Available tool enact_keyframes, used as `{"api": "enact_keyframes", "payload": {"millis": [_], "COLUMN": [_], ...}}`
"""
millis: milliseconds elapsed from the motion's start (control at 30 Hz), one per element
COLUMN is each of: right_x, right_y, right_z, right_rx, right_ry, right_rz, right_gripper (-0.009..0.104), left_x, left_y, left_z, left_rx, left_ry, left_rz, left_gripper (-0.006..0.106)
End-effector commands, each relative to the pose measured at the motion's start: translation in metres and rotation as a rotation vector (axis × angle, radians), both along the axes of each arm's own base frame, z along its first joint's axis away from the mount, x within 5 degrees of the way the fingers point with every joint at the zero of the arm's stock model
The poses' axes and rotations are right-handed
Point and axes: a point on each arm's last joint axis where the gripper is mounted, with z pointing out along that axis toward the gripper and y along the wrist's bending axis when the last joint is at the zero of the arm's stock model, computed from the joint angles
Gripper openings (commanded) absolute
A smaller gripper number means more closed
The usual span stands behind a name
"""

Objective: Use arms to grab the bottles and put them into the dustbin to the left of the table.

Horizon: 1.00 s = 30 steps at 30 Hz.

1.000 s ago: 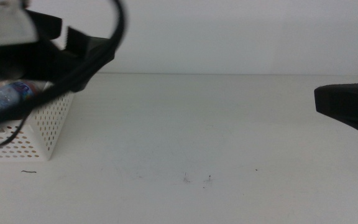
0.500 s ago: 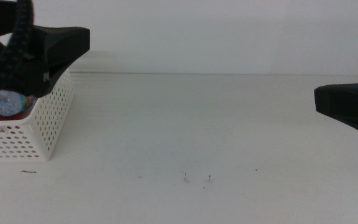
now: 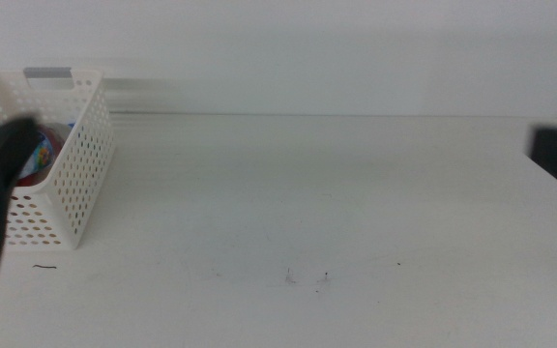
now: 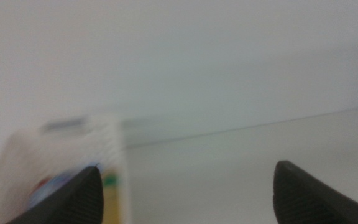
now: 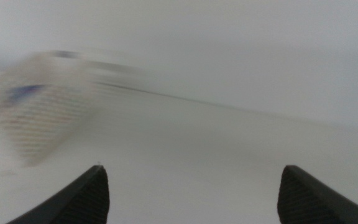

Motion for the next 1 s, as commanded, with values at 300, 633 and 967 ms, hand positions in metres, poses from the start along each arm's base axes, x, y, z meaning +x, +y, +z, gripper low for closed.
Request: {"api": "enact_keyframes", "payload": {"millis": [300, 633, 967], "right_x": [-0.045, -0.067, -0.067], "right_y": [-0.063, -0.065, -0.067], "right_z": [-0.105, -0.171, -0.178], "right_rx": [0.048, 0.04, -0.017], "right_ry": [-0.069, -0.099, -0.133], "right_rz": [-0.501, -0.549, -0.555], "right_gripper": [0.087, 0.087, 0.087], "left_x": [-0.056, -0.065, -0.064], "left_y": [0.023, 0.023, 0.023], "left_z": [-0.086, -0.142, -0.15], "left_rx": [-0.077, -0.114, -0.122], "left_ry": [-0.097, -0.076, -0.073], "left_rz": [0.194, 0.194, 0.201], "left_gripper": [0.094, 0.094, 0.094]}}
